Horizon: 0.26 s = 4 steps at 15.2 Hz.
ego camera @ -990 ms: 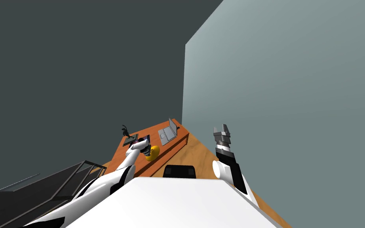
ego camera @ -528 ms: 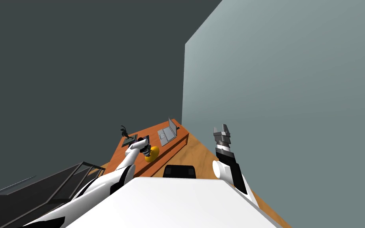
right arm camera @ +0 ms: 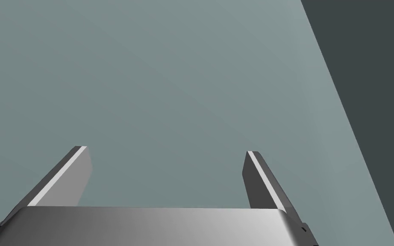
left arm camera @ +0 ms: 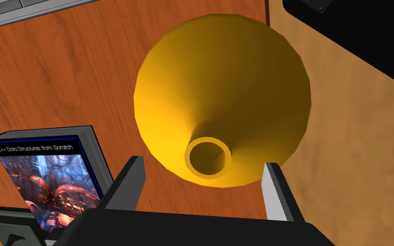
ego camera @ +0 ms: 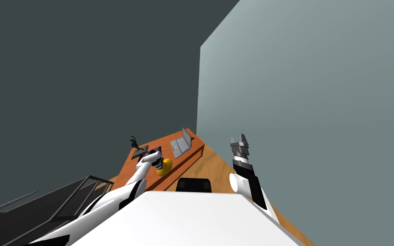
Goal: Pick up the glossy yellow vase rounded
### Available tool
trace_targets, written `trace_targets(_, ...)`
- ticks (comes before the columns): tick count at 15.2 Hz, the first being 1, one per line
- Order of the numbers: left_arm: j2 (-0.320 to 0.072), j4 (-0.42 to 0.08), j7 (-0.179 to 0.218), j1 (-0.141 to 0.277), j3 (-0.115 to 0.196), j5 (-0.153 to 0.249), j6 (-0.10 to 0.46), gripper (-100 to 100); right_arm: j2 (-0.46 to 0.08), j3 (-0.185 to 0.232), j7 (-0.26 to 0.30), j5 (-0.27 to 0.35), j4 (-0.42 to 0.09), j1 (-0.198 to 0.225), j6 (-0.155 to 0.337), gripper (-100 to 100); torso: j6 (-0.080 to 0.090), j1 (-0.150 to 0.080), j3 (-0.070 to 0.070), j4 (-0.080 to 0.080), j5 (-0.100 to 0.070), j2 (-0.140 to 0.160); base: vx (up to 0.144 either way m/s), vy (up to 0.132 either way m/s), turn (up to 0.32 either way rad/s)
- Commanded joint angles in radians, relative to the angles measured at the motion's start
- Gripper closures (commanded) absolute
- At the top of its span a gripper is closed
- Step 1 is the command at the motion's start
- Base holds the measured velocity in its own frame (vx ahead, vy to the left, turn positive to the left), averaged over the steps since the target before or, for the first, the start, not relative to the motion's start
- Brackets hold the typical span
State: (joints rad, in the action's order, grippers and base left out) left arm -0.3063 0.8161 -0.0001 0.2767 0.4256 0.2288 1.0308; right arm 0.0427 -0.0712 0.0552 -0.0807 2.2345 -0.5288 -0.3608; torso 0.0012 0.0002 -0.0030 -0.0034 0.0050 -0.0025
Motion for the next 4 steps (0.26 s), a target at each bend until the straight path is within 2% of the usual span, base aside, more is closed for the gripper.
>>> trace_targets(1,-0.011,0.006,-0.003,0.012,0.007,0.001,0.030,100,0.000,0.000,0.000,0.000,0.000,0.000,0.000,0,0.000,0.000,0.000,0.000,0.000,0.000,-0.032,-0.039,-0.013)
trace_targets(3,-0.018,0.020,-0.005,0.015,0.012,0.002,0.054,100,0.000,0.000,0.000,0.000,0.000,0.000,0.000,0,0.001,-0.003,0.001,0.001,-0.001,0.002,-0.042,-0.052,-0.010)
trace_targets(4,-0.014,0.010,-0.003,0.014,0.009,0.001,0.038,100,0.000,0.000,0.000,0.000,0.000,0.000,0.000,0,0.001,-0.004,0.002,0.001,-0.001,0.003,-0.023,-0.026,-0.005)
